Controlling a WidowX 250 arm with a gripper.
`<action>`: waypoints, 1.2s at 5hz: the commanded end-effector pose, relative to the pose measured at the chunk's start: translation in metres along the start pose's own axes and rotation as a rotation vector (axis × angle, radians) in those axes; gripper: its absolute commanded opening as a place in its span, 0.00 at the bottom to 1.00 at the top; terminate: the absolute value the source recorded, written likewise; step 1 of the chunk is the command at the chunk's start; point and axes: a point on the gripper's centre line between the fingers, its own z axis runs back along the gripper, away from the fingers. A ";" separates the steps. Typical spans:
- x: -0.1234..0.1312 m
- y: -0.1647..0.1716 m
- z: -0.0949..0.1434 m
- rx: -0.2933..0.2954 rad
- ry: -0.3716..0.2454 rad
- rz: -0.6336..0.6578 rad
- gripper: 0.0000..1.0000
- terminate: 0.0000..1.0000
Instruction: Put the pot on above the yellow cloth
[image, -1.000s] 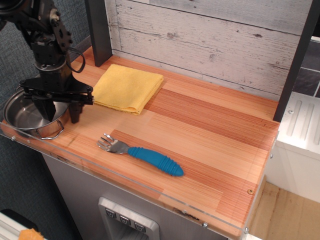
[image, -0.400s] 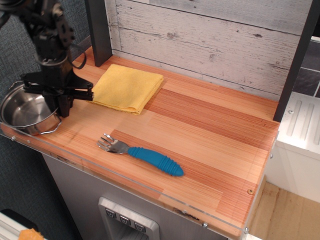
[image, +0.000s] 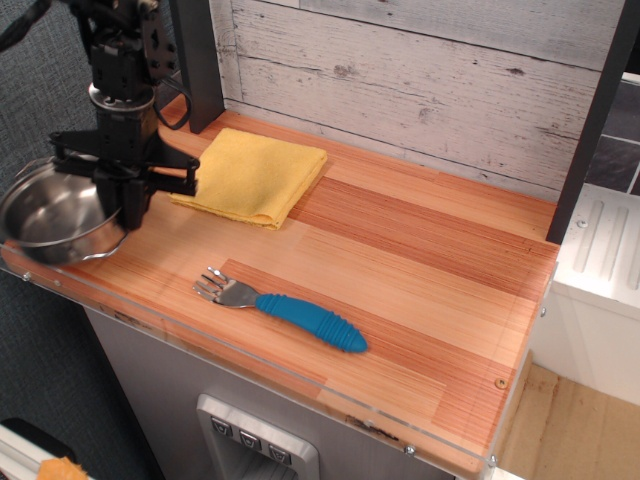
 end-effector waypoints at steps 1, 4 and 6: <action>0.009 -0.012 0.050 0.044 -0.108 -0.002 0.00 0.00; 0.043 -0.062 0.090 -0.018 -0.221 -0.002 0.00 0.00; 0.067 -0.090 0.091 -0.002 -0.180 0.097 0.00 0.00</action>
